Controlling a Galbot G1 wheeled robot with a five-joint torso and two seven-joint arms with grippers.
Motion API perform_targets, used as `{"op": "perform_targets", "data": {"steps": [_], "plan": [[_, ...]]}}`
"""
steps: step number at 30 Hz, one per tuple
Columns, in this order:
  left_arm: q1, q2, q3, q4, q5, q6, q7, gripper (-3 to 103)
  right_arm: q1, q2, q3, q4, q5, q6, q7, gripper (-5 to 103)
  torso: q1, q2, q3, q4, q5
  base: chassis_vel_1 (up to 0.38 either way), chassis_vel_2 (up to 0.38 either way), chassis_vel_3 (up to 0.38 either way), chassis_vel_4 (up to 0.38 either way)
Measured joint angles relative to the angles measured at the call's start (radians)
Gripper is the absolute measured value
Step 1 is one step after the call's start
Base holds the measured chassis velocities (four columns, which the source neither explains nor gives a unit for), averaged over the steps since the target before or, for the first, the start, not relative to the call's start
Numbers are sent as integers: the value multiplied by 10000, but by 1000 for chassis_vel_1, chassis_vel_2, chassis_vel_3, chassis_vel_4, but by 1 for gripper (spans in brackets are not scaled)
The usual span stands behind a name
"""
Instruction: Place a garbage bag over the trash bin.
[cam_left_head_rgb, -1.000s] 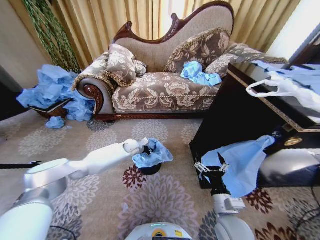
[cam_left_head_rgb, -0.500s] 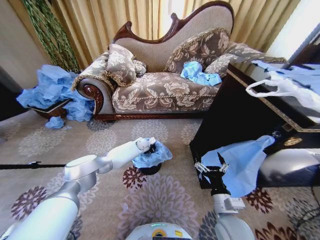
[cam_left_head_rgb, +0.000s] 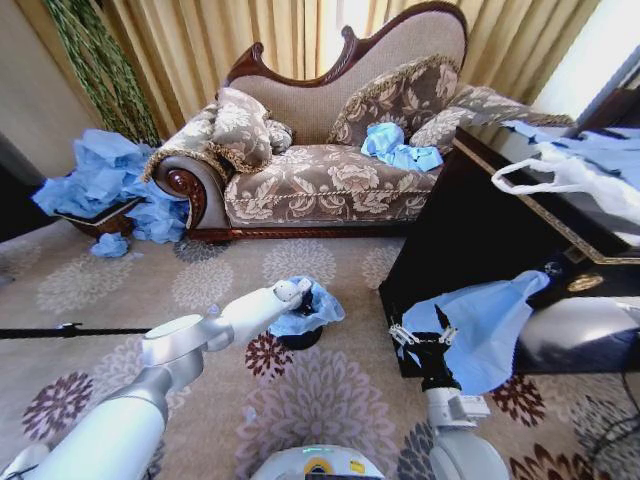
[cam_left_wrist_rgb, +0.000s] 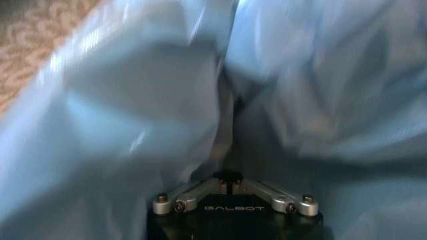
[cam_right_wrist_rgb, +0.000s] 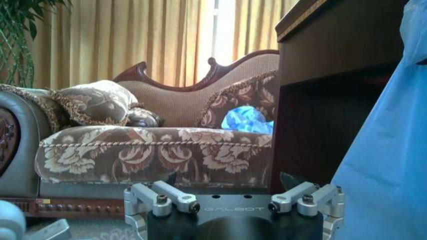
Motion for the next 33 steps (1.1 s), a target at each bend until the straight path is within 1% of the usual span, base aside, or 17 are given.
{"op": "perform_targets", "data": {"steps": [3,6,8,10,11,13,14,16,17,22,23,25,28,31,33], "plan": [[89,78,7,-12,40,-11,49,0,0,0,0,0,0,0,0,100,0,0,0,3,1,0,0,0,0],[218,158,-2,-290,-46,40,87,0,0,0,0,0,0,0,0,100,0,0,0,2,-3,0,0,0,0],[255,131,48,-635,-325,153,104,0,0,0,0,0,0,0,0,100,0,0,0,-4,0,0,0,0,0],[260,48,73,-640,-359,176,113,0,0,0,0,0,0,0,0,100,-1,0,0,-3,0,0,0,0,0],[263,-120,64,-487,-340,163,115,0,0,0,0,0,1,0,0,100,0,0,0,-3,0,0,0,0,0],[289,-582,-161,243,-99,-12,90,0,0,0,0,0,1,0,0,100,0,0,0,-1,1,0,0,0,0],[289,-582,-161,243,-99,-12,90,0,0,0,0,0,1,0,0,100,0,0,0,-1,1,0,0,0,0],[328,-1036,-486,1124,328,-343,-4,0,0,0,0,0,0,-1,0,100,0,0,0,-7,-1,0,0,0,0],[354,-1119,-587,1305,450,-403,-46,0,0,-1,0,0,0,-1,0,100,0,0,0,-5,1,0,0,0,0],[425,-976,-720,1374,753,-568,-130,0,0,-1,0,0,1,0,0,100,0,0,0,0,0,0,0,0,0],[460,-895,-784,1384,889,-702,-203,0,1,-1,0,0,1,-1,0,100,0,0,0,3,0,0,0,0,0],[570,-783,-877,1440,1214,-1006,-345,0,0,-1,-1,0,1,-1,0,100,0,0,0,1,1,0,0,0,0],[753,-719,-911,1341,1372,-1164,-472,0,1,-1,0,0,1,-1,0,100,0,0,0,-2,-1,0,0,0,0],[906,-710,-1036,1097,1315,-1045,-425,0,1,-1,-1,0,1,0,-1,100,0,0,0,1,-2,0,0,0,0],[992,-887,-1270,1069,1077,-955,-432,0,0,-1,0,-1,1,0,-1,100,0,0,0,0,0,0,0,0,0]]}}
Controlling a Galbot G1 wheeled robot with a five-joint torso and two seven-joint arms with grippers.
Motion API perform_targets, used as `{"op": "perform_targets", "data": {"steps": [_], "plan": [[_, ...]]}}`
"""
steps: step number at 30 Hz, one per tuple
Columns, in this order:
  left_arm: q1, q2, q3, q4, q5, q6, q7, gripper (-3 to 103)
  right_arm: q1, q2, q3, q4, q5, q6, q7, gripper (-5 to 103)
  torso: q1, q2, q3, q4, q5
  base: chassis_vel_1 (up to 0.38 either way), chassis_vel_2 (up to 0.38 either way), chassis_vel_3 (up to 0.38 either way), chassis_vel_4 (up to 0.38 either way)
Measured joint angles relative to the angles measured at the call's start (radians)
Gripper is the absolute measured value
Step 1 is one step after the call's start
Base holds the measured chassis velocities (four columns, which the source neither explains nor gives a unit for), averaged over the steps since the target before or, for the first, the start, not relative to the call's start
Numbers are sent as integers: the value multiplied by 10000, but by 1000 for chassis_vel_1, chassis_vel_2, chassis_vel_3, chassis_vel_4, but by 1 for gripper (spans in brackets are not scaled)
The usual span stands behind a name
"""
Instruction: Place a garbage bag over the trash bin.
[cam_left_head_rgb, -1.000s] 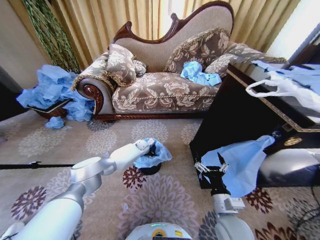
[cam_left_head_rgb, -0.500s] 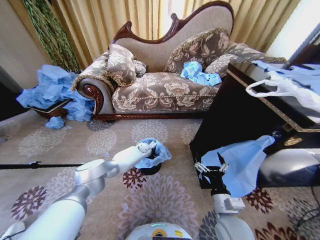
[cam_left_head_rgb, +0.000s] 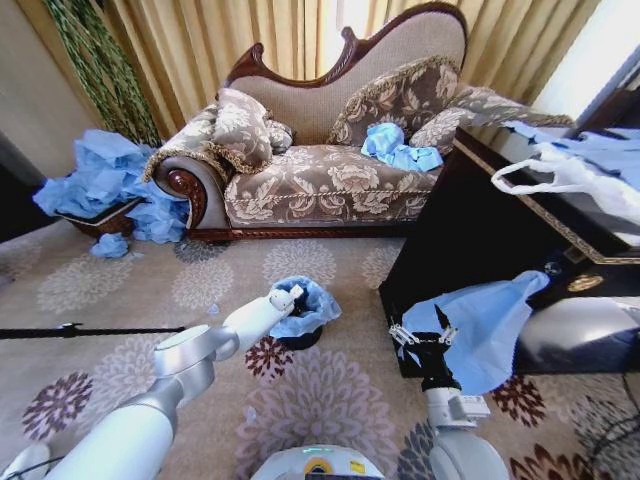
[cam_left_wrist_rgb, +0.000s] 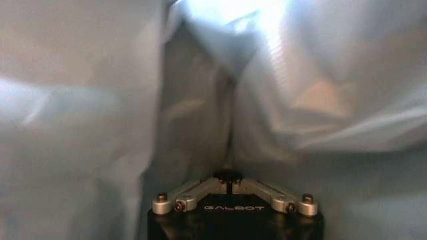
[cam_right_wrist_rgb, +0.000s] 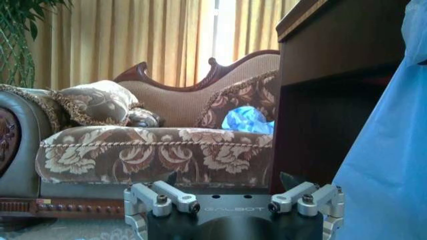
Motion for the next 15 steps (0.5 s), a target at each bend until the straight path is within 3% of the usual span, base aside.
{"op": "perform_targets", "data": {"steps": [11,15], "plan": [[-133,-504,-401,418,-100,-52,-429,-3,0,0,0,0,0,0,0,100,0,0,0,0,0,0,0,0,0],[-126,-497,-272,490,22,-363,-558,7,0,0,0,0,0,0,0,100,0,0,0,-1,0,0,0,0,0]]}}
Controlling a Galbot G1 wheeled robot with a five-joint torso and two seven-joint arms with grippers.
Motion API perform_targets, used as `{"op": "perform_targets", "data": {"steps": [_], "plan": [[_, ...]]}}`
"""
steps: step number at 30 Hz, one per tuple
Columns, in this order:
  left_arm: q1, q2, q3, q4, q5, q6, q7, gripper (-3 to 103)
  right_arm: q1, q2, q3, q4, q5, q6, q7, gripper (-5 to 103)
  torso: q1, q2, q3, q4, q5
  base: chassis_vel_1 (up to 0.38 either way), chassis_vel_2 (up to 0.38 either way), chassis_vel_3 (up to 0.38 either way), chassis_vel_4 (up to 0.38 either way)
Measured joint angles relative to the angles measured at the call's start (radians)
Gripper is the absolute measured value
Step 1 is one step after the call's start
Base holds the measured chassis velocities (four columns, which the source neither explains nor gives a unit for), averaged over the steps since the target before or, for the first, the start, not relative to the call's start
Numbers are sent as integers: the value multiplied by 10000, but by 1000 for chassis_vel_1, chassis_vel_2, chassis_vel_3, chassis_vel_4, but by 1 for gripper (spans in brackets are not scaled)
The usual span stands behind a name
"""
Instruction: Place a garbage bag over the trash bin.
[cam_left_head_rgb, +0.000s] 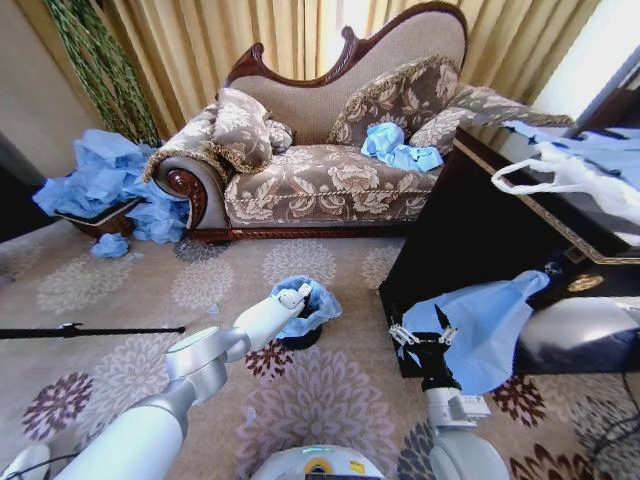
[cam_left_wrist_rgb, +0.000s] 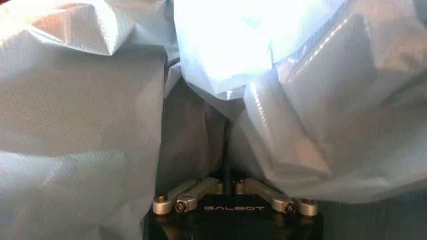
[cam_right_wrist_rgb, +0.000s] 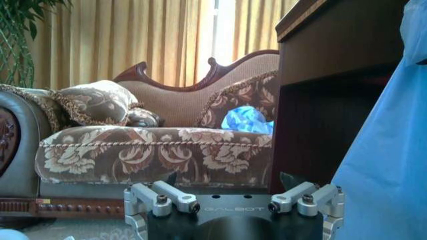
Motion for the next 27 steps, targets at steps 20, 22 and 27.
{"op": "perform_targets", "data": {"steps": [20,22,27], "plan": [[284,92,-295,-476,47,640,616,83,0,0,0,0,0,0,0,100,0,0,0,-1,-2,0,0,0,0],[354,5,-345,-398,75,569,559,88,0,0,0,0,0,0,0,100,0,1,-1,-3,0,0,0,0,0],[350,70,-421,-367,202,497,473,100,0,0,0,0,0,0,0,100,0,0,0,0,-1,0,0,0,0]]}}
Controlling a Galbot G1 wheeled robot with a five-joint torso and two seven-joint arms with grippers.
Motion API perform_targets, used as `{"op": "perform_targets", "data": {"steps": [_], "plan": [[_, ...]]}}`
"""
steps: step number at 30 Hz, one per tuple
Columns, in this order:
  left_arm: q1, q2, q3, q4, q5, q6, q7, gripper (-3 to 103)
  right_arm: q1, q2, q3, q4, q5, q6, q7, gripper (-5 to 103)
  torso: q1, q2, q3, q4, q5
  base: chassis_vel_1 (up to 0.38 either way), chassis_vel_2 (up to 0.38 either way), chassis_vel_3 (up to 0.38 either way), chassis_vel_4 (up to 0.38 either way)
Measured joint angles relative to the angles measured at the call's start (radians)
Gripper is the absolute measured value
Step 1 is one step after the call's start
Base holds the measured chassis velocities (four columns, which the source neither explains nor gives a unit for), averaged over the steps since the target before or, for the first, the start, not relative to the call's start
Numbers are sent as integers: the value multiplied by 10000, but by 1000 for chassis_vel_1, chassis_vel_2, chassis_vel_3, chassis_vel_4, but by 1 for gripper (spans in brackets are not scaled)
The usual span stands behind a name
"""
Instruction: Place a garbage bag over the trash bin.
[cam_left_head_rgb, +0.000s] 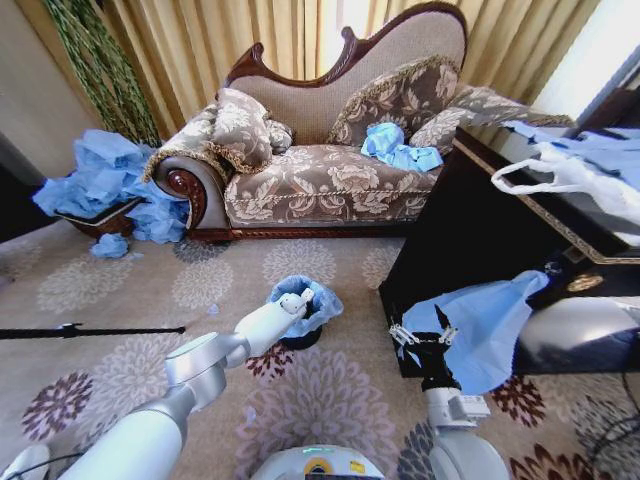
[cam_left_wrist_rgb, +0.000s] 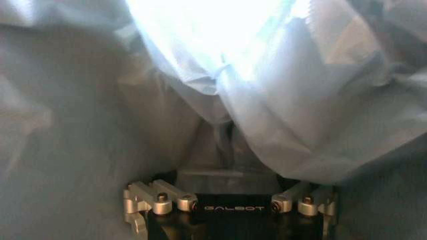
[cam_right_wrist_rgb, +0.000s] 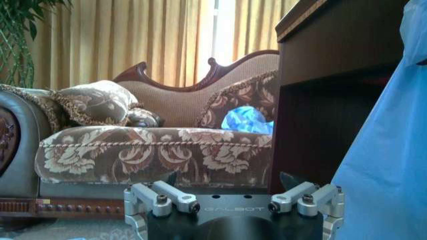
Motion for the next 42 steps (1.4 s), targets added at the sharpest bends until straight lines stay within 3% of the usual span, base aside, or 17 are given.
{"op": "perform_targets", "data": {"steps": [15,17,18,20,27,30,31,34,35,37,38,41,42], "plan": [[-72,530,-207,-690,52,77,-71,100,0,0,0,0,0,0,0,100,0,0,1,0,0,0,0,0,0],[-76,604,-208,-905,-71,273,-224,100,0,0,0,0,0,0,0,100,0,0,0,1,0,0,0,0,0],[-105,925,-170,-1610,-585,655,-424,100,0,0,0,0,0,0,0,100,0,0,0,-1,1,0,0,0,0],[-93,1038,-153,-1830,-701,744,-446,100,0,0,0,0,0,0,0,100,0,0,1,-1,1,0,0,0,0],[111,2142,-198,-3996,-1373,1430,-828,100,0,0,0,0,0,0,0,100,0,0,1,-1,-3,0,0,0,0],[189,3226,-481,-5642,-1963,1795,-1184,100,0,0,0,0,0,0,0,100,0,0,0,3,1,0,0,0,0],[189,3226,-481,-5642,-1963,1795,-1184,100,0,0,0,0,0,0,0,100,0,0,0,3,1,0,0,0,0],[271,4271,-940,-7183,-2739,2057,-1785,100,0,0,-1,0,0,0,0,100,0,0,0,2,-2,0,0,0,0],[271,4271,-940,-7183,-2739,2057,-1785,100,0,0,-1,0,0,0,0,100,0,0,0,2,-2,0,0,0,0],[363,4970,-1376,-8310,-3230,2073,-2053,100,0,0,0,0,0,0,0,100,0,0,0,-2,0,0,0,0,0],[363,4970,-1376,-8310,-3230,2073,-2053,100,0,0,0,0,0,0,0,100,0,0,0,-2,0,0,0,0,0],[956,6184,-2730,-10280,-3944,2072,-2429,100,0,0,0,0,0,0,0,100,0,0,0,-5,0,0,0,0,0],[956,6184,-2730,-10280,-3944,2072,-2429,100,0,0,0,0,0,0,0,100,0,0,0,-5,0,0,0,0,0]]}}
